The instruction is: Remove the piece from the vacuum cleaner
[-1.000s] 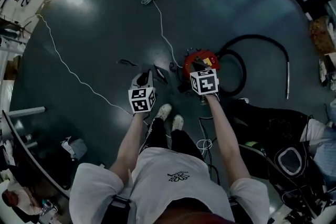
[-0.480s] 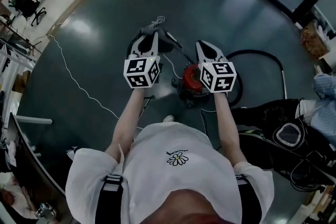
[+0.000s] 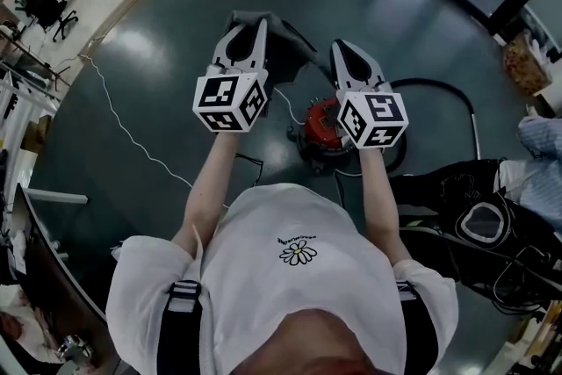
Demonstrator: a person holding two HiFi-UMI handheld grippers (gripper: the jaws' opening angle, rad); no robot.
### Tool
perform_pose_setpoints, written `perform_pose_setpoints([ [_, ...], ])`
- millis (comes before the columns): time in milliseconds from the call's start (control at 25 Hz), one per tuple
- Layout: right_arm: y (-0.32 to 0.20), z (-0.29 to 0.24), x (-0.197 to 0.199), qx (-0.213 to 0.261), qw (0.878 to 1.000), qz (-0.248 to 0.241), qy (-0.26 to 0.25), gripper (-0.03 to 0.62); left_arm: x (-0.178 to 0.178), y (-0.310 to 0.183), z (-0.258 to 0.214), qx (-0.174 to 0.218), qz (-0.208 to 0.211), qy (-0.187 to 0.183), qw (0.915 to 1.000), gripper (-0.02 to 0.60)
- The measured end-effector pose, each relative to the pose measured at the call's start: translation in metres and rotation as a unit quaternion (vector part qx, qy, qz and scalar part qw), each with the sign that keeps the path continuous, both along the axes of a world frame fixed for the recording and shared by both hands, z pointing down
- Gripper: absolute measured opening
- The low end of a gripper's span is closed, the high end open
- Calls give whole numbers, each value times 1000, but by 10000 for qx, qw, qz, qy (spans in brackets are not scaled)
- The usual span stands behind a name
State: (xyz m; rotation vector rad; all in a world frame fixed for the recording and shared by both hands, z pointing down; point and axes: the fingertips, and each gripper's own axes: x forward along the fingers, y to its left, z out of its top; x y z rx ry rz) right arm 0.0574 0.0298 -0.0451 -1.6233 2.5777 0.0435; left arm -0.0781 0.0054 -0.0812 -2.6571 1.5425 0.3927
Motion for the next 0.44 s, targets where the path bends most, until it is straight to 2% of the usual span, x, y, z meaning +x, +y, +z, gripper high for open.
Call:
perform_pose_setpoints([
  [160,4,-3,4,139,9998,99,79,14,3,1,6,-114,71,155,9998,23],
  [440,12,-5,-6,276,9996,105,41,14,-5,10,12,-84,125,191,9997,23],
])
